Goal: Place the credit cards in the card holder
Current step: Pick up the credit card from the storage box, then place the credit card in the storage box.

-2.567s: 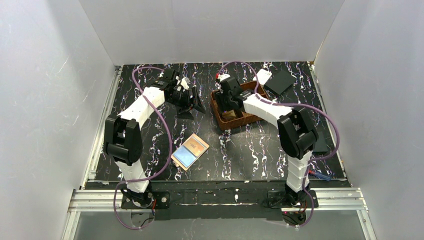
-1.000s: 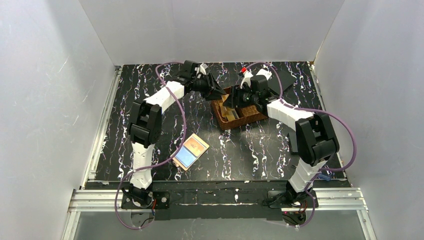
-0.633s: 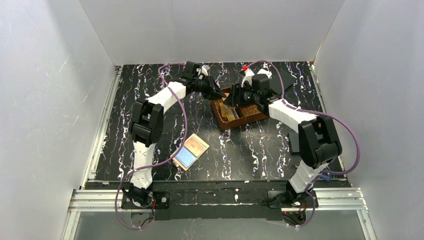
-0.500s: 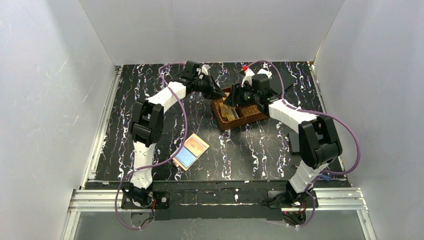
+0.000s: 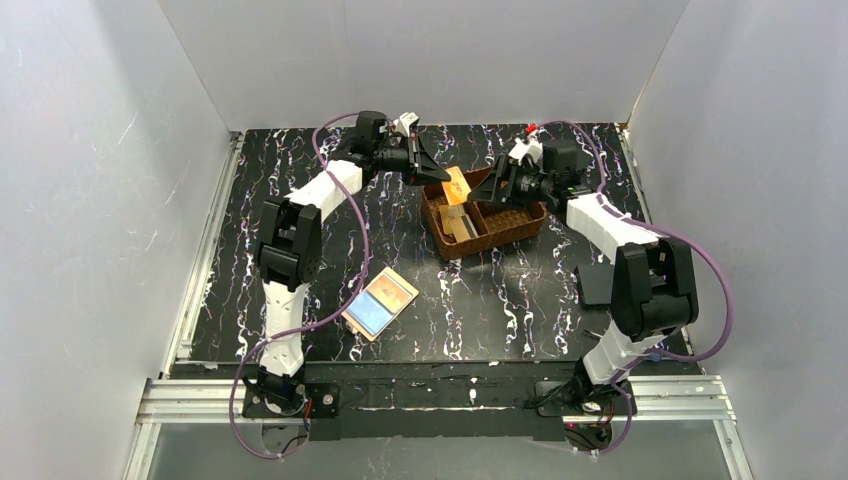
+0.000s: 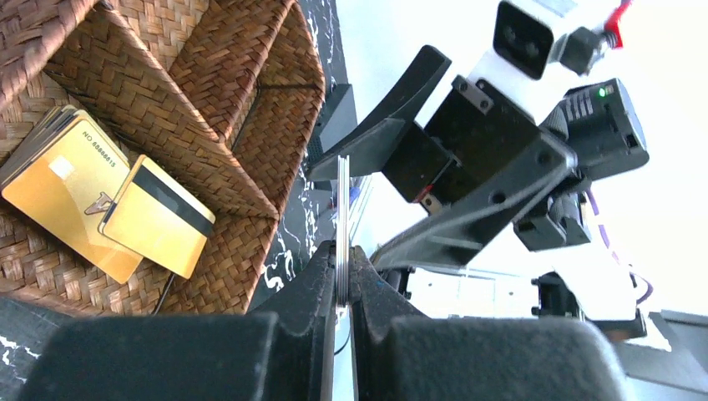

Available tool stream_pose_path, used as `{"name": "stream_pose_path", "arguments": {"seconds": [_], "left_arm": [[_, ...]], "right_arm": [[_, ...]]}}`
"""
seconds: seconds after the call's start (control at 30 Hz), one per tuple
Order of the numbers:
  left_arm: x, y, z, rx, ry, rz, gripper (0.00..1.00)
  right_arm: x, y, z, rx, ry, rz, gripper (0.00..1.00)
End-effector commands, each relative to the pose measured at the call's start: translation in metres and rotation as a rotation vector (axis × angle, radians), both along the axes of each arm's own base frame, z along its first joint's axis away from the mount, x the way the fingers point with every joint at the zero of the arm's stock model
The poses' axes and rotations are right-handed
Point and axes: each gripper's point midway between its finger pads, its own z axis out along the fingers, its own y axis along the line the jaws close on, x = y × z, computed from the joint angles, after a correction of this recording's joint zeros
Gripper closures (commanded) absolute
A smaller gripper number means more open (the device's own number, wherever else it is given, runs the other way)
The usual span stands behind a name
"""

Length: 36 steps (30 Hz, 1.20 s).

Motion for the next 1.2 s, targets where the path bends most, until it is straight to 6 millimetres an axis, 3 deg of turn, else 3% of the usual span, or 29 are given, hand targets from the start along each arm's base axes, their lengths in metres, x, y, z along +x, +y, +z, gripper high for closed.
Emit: {"name": "stream_pose_path", "arguments": {"seconds": [0.0, 0.07, 0.33, 0.5, 0.8, 0.93, 1.17], "left_arm": [[-0.017, 0.004, 0.042, -0.077, -0.112, -0.106, 1.00], [-0.019, 0.005, 0.043, -0.077, -0.118, -0.108, 1.00], [-0.027, 0.007, 0.043, -0.085, -0.111, -0.130, 1.00], [-0.032, 0.008, 0.046, -0.095, -0.106, -0.146, 1.00], [-0.037, 0.008, 0.054, -0.110, -0.105, -0.163, 1.00], [-0.038, 0.008, 0.052, -0.112, -0.094, -0.168, 1.00], [-0.045, 0.011, 0.053, -0.124, -0.089, -0.195, 1.00]], "right_arm": [[-0.011, 0.006, 0.043, 0.195, 0.002, 0.028, 0.30], [-0.007, 0.004, 0.045, 0.238, 0.000, 0.013, 0.38], [-0.006, 0.007, 0.051, 0.290, -0.026, 0.038, 0.34], [-0.005, 0.013, 0.050, 0.350, 0.010, 0.058, 0.47], [-0.007, 0.019, 0.033, 0.280, 0.028, 0.070, 0.51], [-0.008, 0.020, 0.038, 0.289, 0.018, 0.085, 0.60], [-0.003, 0.018, 0.038, 0.281, 0.022, 0.069, 0.85]]}}
